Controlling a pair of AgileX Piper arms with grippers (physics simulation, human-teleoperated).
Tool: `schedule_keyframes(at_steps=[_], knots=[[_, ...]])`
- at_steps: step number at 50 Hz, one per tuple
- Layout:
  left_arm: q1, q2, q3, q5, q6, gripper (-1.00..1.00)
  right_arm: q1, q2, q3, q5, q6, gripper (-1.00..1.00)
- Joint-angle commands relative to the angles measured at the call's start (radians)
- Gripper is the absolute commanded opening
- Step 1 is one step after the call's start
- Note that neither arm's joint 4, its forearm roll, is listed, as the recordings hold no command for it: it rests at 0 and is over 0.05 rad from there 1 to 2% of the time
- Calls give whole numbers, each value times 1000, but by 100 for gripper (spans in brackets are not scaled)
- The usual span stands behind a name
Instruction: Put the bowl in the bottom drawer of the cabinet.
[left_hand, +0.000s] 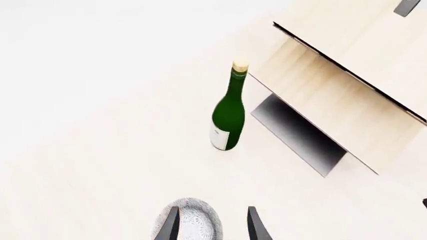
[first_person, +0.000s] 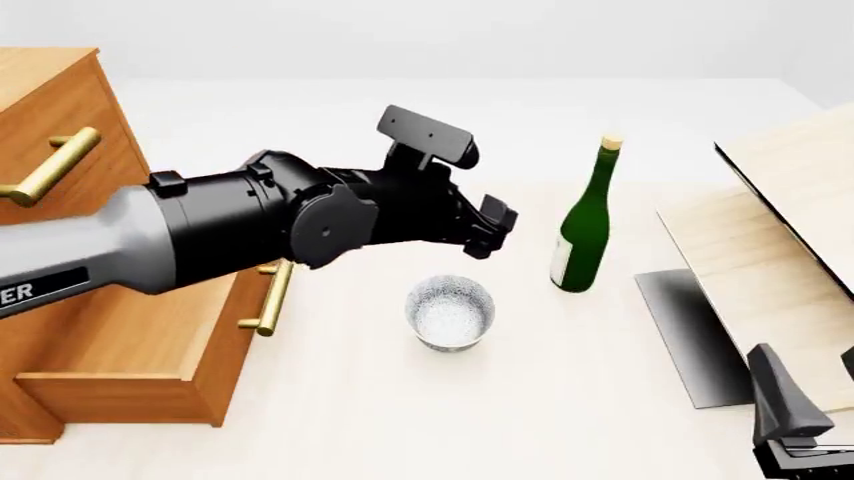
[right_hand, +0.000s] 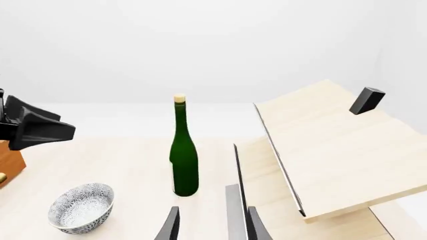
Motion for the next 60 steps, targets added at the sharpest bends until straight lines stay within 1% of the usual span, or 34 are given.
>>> schedule_keyframes(at_steps=[1,10,16,32,38,47,52,60], knots=[[-2,43,10,-11,-25,100,0,0,0,0,0,100],[10,69,-11,26,-36,100,0,0,0,0,0,100],[9,93,-8,28,-48,100,0,0,0,0,0,100],[12,161,-45,54,-61,100,0,0,0,0,0,100],[14,172,-32,35,-71,100,0,0,0,0,0,100],[-10,181,-6,25,-107,100,0,0,0,0,0,100],[-10,197,-15,30,-106,100,0,0,0,0,0,100],[-18,215,-12,17,-122,100,0,1,0,0,0,100]])
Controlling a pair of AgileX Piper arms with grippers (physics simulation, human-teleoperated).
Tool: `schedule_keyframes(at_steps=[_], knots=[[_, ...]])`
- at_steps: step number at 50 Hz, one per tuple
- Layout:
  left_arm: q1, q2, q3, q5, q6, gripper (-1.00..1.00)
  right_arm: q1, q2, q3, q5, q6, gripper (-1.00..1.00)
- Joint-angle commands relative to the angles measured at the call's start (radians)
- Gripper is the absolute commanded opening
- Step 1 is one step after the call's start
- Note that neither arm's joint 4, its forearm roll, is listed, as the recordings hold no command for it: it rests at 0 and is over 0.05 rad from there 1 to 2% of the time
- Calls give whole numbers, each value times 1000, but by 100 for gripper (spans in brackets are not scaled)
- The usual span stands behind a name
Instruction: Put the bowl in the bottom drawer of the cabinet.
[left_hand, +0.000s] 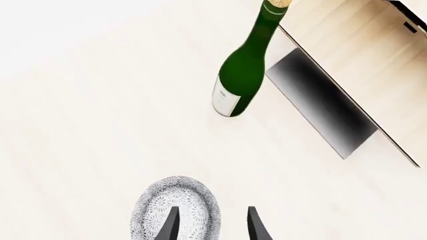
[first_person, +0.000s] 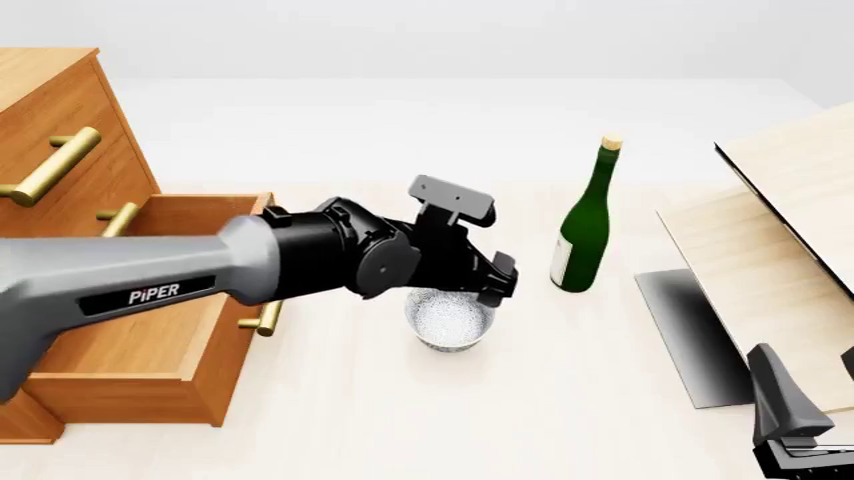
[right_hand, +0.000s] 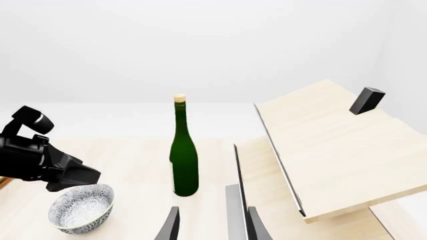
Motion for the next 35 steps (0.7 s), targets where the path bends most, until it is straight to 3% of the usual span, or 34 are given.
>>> schedule_keyframes(at_steps=[1,35], knots=[[-6,34,4,-13,-24,100,0,0,0,0,0,100],[-17,130,-26,-17,-59,100,0,0,0,0,0,100]])
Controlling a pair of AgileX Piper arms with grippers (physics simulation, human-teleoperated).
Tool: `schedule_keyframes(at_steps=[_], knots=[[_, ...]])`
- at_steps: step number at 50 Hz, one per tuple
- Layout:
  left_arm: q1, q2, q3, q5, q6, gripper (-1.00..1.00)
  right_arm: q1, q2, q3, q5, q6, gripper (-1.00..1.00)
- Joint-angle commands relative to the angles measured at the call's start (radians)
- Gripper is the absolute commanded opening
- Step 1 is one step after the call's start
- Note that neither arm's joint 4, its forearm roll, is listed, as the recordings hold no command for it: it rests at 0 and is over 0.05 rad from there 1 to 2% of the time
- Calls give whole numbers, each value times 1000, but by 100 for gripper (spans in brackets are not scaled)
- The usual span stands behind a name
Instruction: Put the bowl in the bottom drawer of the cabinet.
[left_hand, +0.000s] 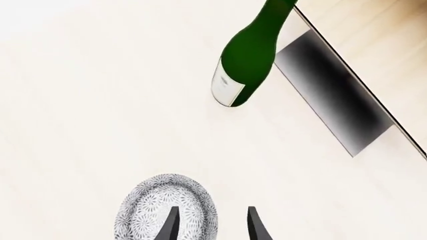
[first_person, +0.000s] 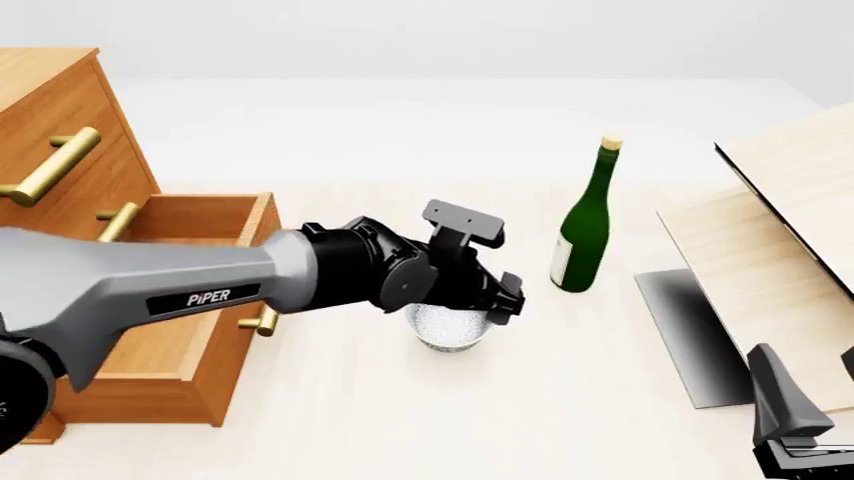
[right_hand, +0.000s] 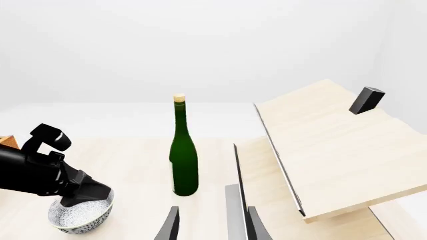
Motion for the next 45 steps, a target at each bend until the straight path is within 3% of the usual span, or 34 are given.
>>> schedule_keyframes(at_steps=[1,45], knots=[[-3,35,-8,-5,-13,100,0,0,0,0,0,100],[-1,119,20,-72,-64,100,0,0,0,0,0,100]])
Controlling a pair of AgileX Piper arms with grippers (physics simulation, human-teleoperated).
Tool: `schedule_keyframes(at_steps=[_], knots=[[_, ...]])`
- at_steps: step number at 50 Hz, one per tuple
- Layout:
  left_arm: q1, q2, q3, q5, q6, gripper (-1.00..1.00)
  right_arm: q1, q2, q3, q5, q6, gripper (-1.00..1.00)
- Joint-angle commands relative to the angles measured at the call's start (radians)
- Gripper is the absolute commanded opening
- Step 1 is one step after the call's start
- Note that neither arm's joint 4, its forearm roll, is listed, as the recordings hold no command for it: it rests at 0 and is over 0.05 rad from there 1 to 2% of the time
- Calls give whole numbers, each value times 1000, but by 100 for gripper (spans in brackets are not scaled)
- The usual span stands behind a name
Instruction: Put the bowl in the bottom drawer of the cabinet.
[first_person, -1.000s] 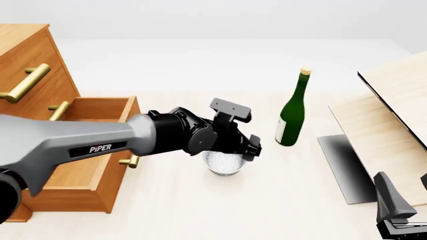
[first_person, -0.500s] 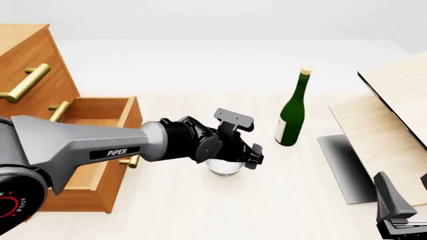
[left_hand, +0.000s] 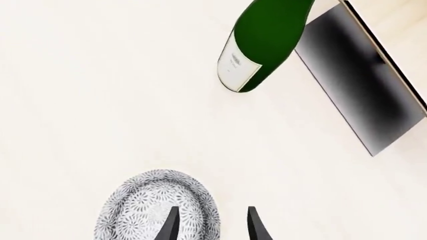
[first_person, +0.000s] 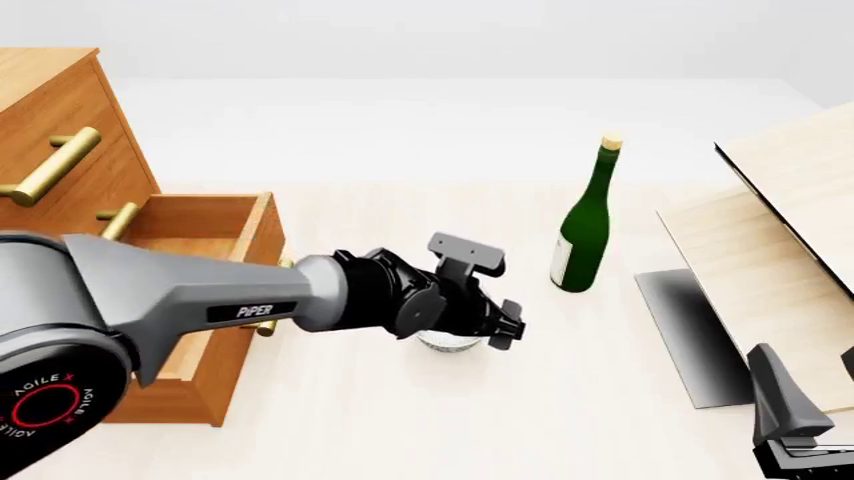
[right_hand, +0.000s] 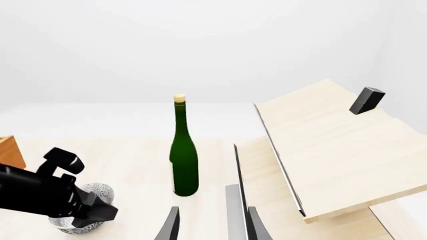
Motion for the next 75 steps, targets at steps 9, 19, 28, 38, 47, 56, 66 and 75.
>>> schedule_keyframes(at_steps=[9,19,28,38,47,56,66,75], knots=[[7,43,-2,-23,-12,100,0,0,0,0,0,100],[8,69,-12,-29,-19,100,0,0,0,0,0,100],[1,86,-14,-41,-33,100,0,0,0,0,0,100],[-8,98,-17,-46,-40,100,0,0,0,0,0,100],[-10,104,-20,-48,-44,100,0,0,0,0,0,100],[-4,103,-18,-51,-33,-100,0,0,0,0,0,100],[7,102,-22,-46,-24,-100,0,0,0,0,0,100],[19,76,-27,-42,-7,-100,0,0,0,0,0,100]])
